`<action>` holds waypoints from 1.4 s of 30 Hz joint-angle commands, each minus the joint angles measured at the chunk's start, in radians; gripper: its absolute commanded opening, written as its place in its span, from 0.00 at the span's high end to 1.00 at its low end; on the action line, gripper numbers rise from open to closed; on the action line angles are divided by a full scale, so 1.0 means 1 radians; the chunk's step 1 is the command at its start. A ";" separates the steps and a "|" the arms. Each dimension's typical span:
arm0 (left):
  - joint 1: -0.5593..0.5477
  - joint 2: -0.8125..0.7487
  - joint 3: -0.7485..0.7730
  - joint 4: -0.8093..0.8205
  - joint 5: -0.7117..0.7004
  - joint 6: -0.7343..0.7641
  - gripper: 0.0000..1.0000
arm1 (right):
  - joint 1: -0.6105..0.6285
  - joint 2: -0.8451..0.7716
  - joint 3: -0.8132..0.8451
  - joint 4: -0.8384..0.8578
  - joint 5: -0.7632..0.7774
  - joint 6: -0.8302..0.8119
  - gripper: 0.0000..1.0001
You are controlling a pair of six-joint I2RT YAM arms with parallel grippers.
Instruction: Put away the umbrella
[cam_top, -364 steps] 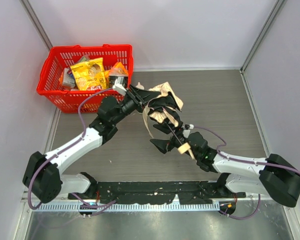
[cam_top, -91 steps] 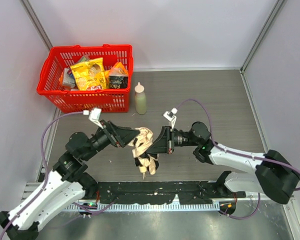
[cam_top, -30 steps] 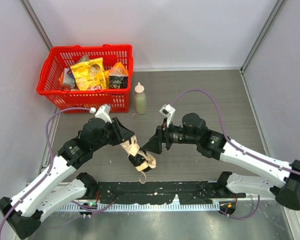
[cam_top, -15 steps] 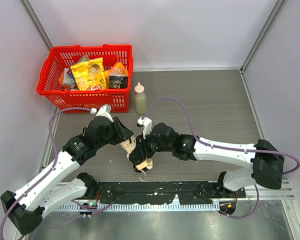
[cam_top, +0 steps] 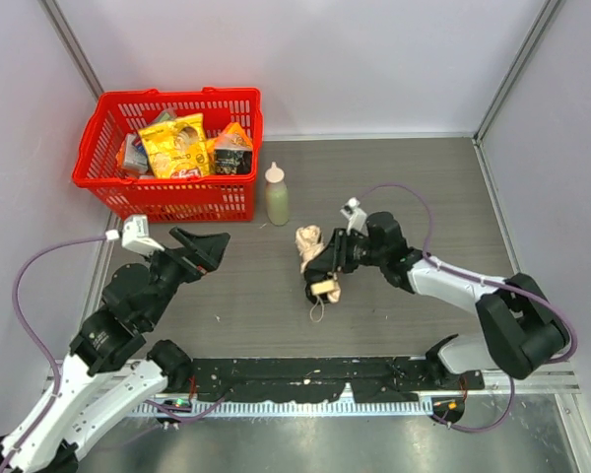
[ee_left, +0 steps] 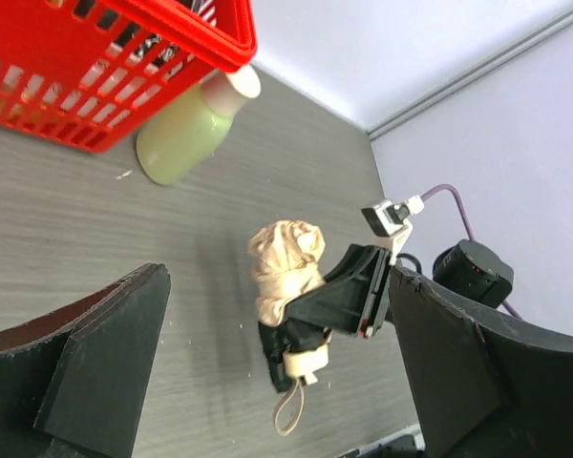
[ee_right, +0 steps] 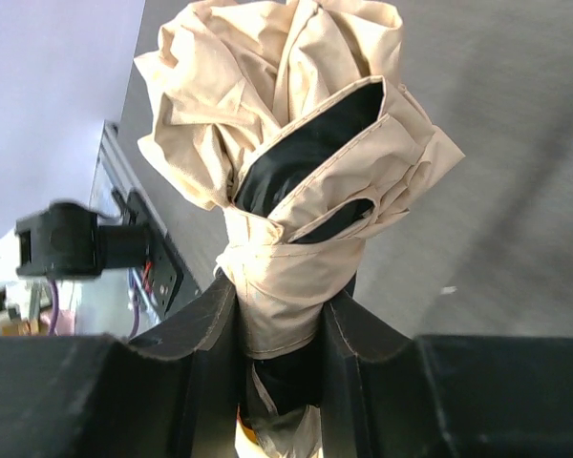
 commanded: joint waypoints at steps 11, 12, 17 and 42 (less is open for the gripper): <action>-0.001 0.045 -0.197 0.356 0.344 0.013 0.00 | -0.563 0.569 0.587 0.101 -0.098 -0.020 0.75; -0.001 0.046 -0.205 0.365 0.389 0.002 0.00 | -0.568 0.606 0.630 0.099 -0.101 -0.008 0.75; -0.001 0.010 -0.235 0.353 0.449 -0.014 0.00 | -0.605 0.755 0.838 -0.070 -0.033 -0.024 0.40; -0.001 -0.164 -0.131 0.234 0.415 -0.045 0.00 | -0.381 -0.781 0.296 -0.815 0.480 -0.218 0.15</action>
